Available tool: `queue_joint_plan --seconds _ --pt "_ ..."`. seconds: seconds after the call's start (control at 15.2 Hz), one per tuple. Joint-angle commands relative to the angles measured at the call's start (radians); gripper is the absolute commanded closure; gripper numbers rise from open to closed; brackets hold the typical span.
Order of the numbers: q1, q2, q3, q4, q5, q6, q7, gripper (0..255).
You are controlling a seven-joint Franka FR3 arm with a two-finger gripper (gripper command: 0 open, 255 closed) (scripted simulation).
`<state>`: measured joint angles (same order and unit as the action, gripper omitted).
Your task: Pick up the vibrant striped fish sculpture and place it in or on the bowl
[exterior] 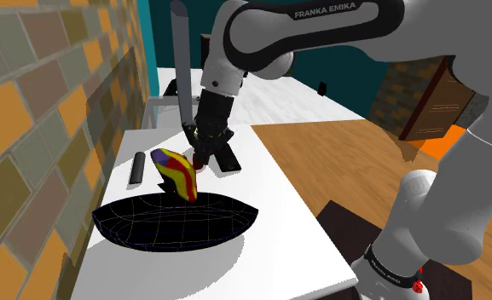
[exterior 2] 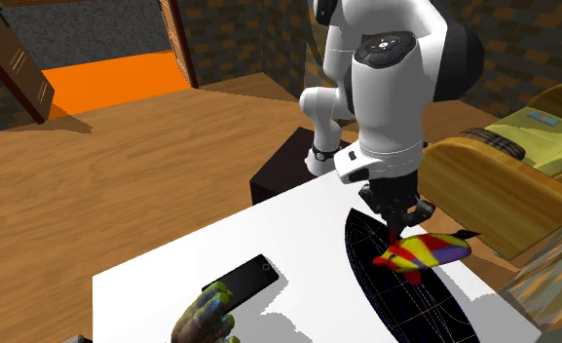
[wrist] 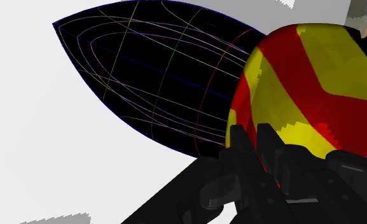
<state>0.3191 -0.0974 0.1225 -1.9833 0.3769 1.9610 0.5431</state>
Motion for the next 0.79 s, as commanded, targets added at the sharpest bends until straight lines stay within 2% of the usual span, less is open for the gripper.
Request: queue_joint_plan --seconds 0.0,0.73 --pt "0.001 0.003 0.001 -0.024 0.004 0.027 -0.009 255" --pt "0.007 0.038 0.007 -0.124 0.026 0.156 -0.054 255"
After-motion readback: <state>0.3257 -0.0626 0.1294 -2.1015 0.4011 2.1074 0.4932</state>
